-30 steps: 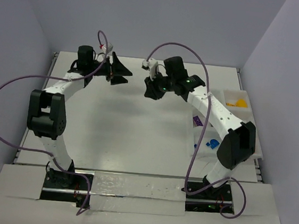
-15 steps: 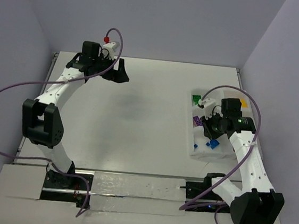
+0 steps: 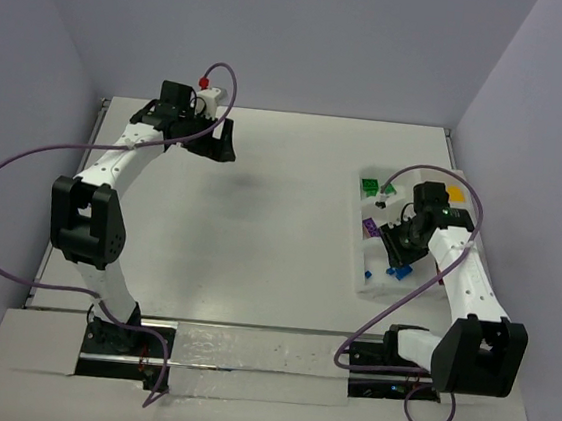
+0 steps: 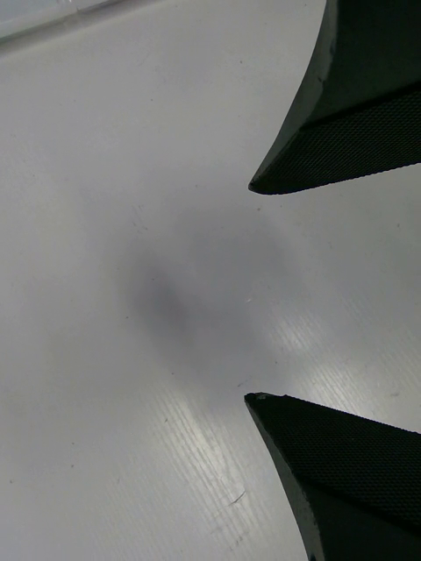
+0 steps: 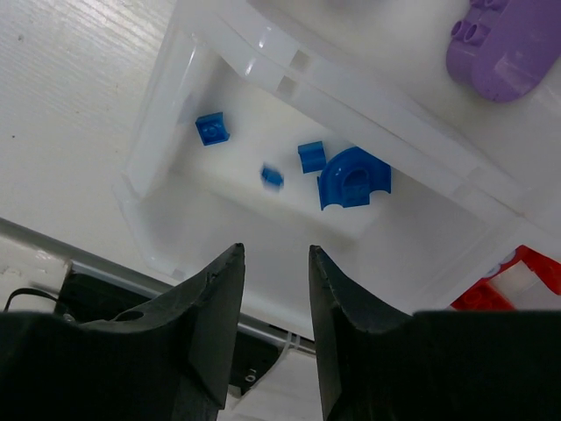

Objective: Sort the legos into containers by color

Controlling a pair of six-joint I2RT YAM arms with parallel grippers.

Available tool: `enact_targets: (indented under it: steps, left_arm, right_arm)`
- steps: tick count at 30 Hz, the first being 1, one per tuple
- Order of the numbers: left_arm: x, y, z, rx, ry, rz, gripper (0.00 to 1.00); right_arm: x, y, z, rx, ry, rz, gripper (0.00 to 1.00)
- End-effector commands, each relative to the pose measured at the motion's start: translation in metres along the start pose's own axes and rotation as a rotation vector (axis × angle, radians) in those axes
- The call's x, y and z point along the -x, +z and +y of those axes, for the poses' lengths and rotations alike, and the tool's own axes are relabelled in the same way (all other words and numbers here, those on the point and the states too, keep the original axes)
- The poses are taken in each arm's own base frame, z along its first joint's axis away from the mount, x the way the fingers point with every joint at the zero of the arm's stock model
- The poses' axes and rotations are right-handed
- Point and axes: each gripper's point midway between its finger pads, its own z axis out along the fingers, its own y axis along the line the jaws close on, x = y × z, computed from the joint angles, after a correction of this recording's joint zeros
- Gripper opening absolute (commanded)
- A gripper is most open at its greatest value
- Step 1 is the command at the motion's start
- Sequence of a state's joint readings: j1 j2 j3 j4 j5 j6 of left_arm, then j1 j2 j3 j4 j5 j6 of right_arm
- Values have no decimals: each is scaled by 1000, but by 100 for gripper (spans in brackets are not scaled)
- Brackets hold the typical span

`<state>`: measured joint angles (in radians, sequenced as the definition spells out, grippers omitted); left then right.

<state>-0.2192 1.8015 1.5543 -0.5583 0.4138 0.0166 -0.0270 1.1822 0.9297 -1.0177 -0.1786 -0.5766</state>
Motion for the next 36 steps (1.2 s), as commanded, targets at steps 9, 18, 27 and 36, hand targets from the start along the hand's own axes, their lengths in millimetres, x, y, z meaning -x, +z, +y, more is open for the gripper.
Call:
enact_targets:
  steps: [9, 18, 27, 36]
  left_arm:
    - [-2, -15, -5, -16, 13, -7, 99]
    - [12, -48, 25, -19, -89, -78, 99]
    - [13, -102, 79, 133, -174, -156, 99]
    - [-4, -130, 88, 308, -163, -185, 99]
  right_arm:
    - [34, -22, -13, -29, 13, -84, 53]
    - [179, -73, 7, 28, 26, -396, 100]
    - [299, -78, 40, 45, 24, -604, 100]
    - [331, -43, 83, 95, 2, -619, 100]
